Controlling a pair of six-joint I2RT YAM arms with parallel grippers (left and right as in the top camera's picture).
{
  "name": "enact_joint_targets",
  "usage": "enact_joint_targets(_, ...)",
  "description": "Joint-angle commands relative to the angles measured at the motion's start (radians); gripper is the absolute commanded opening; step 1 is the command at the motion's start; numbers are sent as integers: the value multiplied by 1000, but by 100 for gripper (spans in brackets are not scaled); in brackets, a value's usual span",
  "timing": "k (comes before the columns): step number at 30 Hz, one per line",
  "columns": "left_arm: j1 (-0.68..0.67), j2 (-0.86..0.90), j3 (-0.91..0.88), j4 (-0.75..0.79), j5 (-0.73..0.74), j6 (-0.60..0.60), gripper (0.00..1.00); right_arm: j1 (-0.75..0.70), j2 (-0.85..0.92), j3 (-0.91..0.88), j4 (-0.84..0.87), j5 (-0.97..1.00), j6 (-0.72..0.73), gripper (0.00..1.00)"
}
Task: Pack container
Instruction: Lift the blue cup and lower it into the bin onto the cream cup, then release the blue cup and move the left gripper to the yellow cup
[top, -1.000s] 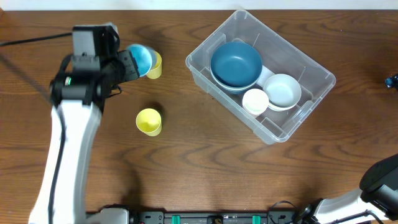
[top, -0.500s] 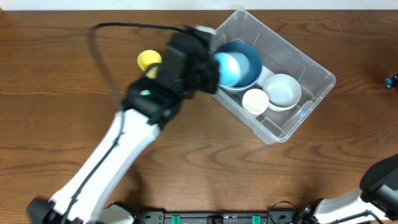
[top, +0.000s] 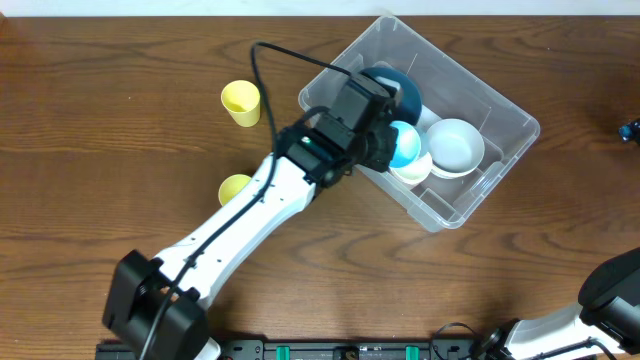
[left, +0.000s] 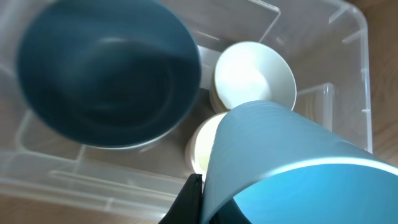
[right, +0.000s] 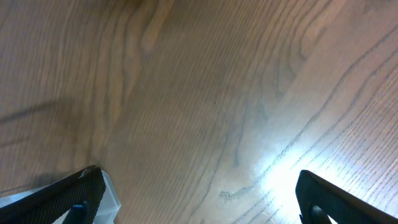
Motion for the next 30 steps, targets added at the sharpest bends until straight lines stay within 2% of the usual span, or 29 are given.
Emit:
enact_joint_targets(1, -22, 24, 4, 7, -1, 6, 6, -5, 2, -5, 0, 5, 11, 99)
enact_joint_targets(10, -26, 56, 4, 6, -2, 21, 8, -5, 2, -5, 0, 5, 11, 99)
enact_joint_targets(14, -26, 56, 4, 6, -2, 21, 17, -5, 2, -5, 0, 5, 11, 99)
enact_joint_targets(18, -26, 56, 4, 6, -2, 28, 36, -5, 2, -5, 0, 5, 11, 99)
enact_joint_targets(20, -26, 56, 4, 8, -2, 29, 40, -5, 2, -5, 0, 5, 11, 99)
enact_joint_targets(24, -22, 56, 4, 20, -6, 39, 62, -5, 2, -5, 0, 5, 11, 99)
enact_joint_targets(26, -7, 43, 5, 32, -10, 47, 90, -5, 2, -5, 0, 5, 11, 99)
enact_joint_targets(27, 6, 33, 8, 32, -13, 47, 99, -5, 2, -5, 0, 5, 11, 99)
enact_joint_targets(30, 70, -20, 15, 20, -13, 46, 98, -5, 2, -5, 0, 5, 11, 99)
